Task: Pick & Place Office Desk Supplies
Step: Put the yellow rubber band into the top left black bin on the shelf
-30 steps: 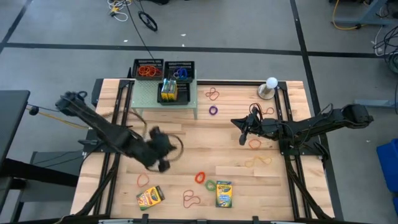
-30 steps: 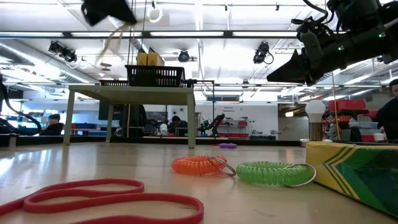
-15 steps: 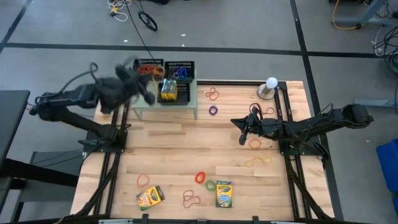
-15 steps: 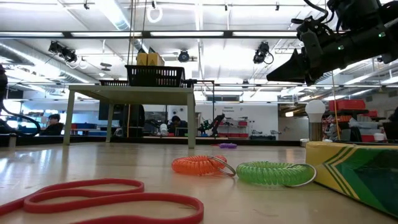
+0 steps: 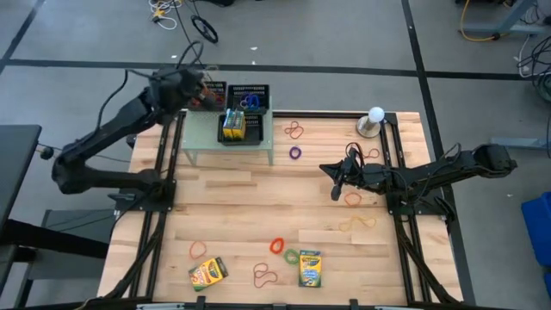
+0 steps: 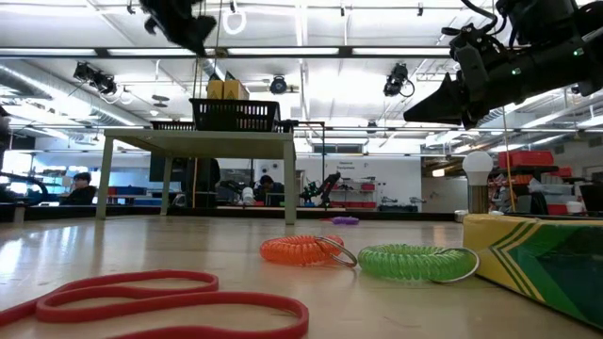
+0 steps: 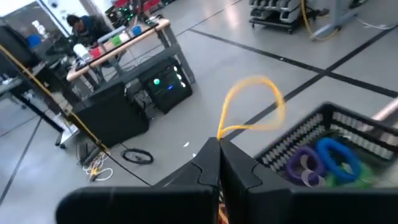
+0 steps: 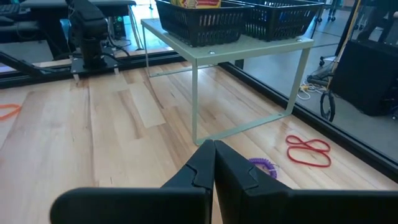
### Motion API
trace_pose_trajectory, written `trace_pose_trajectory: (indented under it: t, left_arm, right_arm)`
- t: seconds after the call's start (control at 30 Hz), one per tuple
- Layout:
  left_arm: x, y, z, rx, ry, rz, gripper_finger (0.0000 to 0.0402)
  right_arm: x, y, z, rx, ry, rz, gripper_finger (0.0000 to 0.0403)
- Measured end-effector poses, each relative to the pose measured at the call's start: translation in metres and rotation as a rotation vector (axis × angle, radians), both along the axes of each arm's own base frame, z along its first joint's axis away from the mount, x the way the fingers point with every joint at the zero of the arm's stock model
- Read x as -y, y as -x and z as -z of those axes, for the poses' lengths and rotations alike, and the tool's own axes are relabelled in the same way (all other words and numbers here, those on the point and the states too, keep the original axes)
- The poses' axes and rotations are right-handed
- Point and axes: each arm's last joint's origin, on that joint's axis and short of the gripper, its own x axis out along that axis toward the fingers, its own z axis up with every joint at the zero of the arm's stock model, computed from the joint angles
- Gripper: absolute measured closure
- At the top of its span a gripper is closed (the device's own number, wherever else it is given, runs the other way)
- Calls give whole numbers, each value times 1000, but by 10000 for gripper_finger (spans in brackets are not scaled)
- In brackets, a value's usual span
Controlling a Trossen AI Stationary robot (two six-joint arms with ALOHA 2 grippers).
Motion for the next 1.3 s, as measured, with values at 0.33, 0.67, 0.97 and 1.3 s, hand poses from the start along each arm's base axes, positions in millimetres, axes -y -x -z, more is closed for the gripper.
trace_pose_trajectory:
  t: [0.33, 0.67, 0.97, 1.3]
  left_arm:
    - [-59, 0, 52, -161, 115, -100, 398]
    - [-87, 3, 78, -226, 214, -204, 377]
    - [-82, 8, 67, -290, 346, -153, 293]
    - [-79, 9, 39, -242, 328, -111, 288]
  right_arm:
    - [0, 0, 0, 0, 0, 0, 391]
    - [0, 0, 0, -1, 0, 0, 391]
    - [0, 0, 0, 0, 0, 0, 391]
    - [0, 0, -2, 19, -4, 1, 391]
